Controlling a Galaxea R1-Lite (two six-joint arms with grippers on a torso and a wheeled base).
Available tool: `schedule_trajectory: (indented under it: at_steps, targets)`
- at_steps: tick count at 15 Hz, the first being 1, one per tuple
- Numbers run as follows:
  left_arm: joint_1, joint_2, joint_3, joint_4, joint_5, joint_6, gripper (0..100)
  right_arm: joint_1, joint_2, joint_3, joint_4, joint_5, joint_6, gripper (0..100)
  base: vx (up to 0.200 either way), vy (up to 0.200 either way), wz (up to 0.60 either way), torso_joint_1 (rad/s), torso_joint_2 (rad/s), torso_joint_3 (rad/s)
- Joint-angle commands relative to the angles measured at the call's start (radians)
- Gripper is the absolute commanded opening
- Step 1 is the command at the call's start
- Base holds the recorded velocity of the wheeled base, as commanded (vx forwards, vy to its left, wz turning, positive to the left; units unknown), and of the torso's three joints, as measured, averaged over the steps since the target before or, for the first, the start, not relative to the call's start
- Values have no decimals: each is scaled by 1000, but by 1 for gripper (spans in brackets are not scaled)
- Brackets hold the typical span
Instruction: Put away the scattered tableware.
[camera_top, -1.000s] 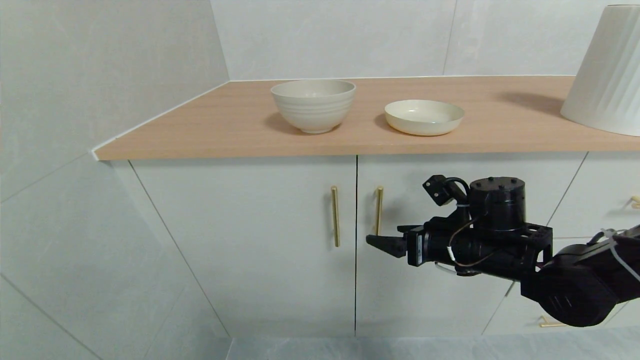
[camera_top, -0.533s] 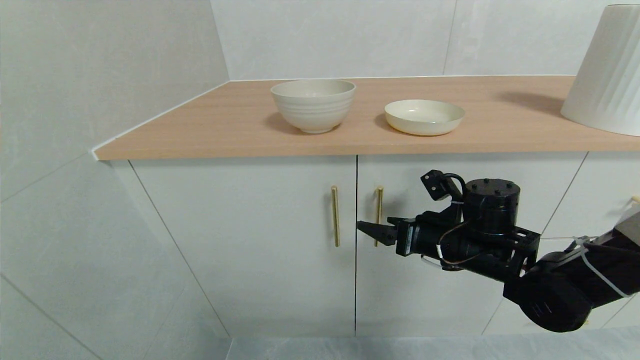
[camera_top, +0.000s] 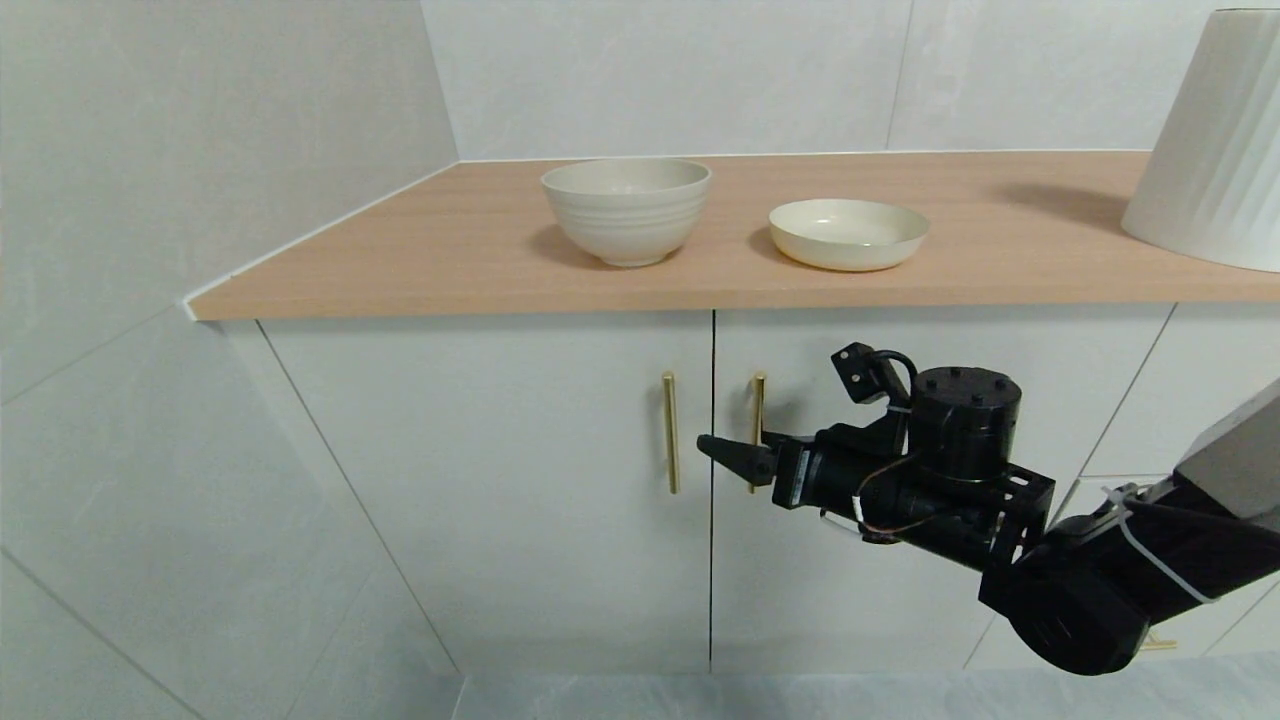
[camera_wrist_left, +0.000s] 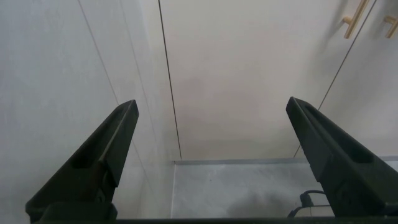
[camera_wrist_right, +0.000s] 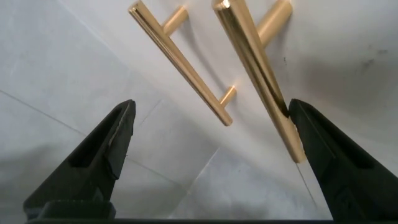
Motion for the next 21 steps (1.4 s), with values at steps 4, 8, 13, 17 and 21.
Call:
schedule_trajectory:
  at_steps: [4, 8, 13, 17, 21]
  targets:
    - [0, 0, 0, 0, 0, 0, 100, 25, 1, -1, 0, 8, 51, 100, 0, 0, 0, 0, 0, 0]
    - [0, 0, 0, 0, 0, 0, 100, 54, 4, 8, 0, 14, 52, 100, 0, 0, 0, 0, 0, 0]
    - [0, 0, 0, 0, 0, 0, 100, 66, -14, 36, 0, 40, 55, 100, 0, 0, 0, 0, 0, 0]
    - [0, 0, 0, 0, 0, 0, 100, 61, -120, 122, 1, 191, 81, 100, 0, 0, 0, 0, 0, 0]
    - [0, 0, 0, 0, 0, 1, 100, 66, -153, 171, 1, 192, 77, 100, 0, 0, 0, 0, 0, 0]
